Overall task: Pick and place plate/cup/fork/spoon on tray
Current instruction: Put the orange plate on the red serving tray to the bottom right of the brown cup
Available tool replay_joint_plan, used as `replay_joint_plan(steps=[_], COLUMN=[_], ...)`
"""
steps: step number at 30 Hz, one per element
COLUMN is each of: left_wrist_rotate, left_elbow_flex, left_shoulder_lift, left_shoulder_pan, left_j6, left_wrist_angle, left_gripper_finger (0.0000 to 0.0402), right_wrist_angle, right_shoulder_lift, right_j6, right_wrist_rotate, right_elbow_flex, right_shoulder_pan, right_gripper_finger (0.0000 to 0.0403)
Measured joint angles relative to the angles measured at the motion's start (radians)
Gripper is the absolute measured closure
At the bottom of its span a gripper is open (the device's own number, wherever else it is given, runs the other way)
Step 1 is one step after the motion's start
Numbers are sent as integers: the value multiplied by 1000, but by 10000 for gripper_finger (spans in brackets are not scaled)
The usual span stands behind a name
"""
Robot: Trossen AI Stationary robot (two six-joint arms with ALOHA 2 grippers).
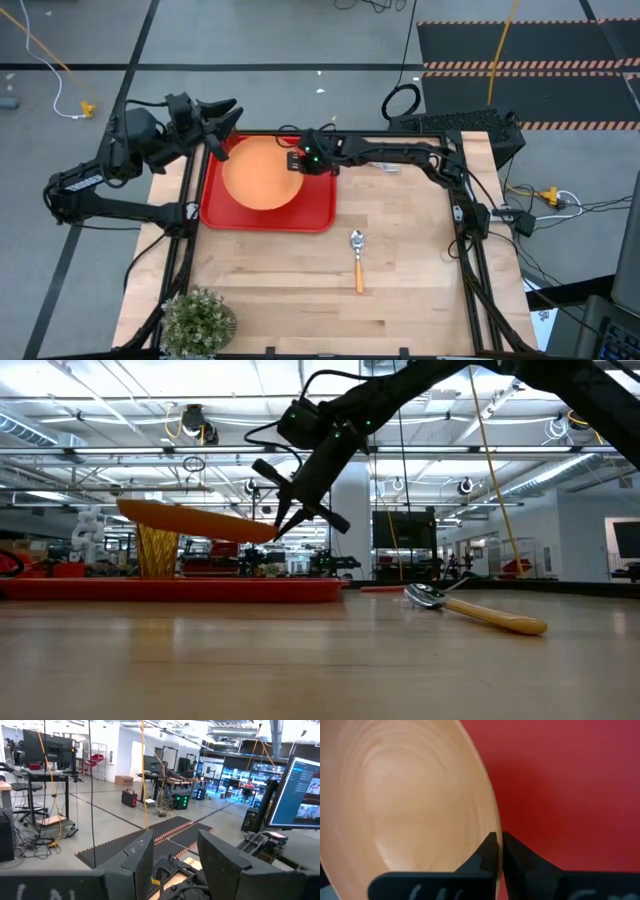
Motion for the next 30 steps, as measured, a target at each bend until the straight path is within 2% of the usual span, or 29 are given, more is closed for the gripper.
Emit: replay_joint_plan(steps=[3, 19, 30], left_wrist_rotate=[-1, -2, -2], left_elbow_flex=[0, 0, 0], left_shoulder_lift=[0, 0, 0], left_shoulder_pan=[0, 4, 6], left_j6=[4, 15, 11], left_wrist_angle=[-8, -16, -15], left_gripper_finger=[250, 250, 250], right_wrist_angle=[9, 95, 89], right_shoulder_lift=[0, 70, 71], right_j6=[2, 32, 16], right_wrist_rotate=[25, -3, 24], right_elbow_flex=[-15, -27, -28], right_shoulder_pan=[-11, 2, 1], right_gripper_finger=[403, 403, 403])
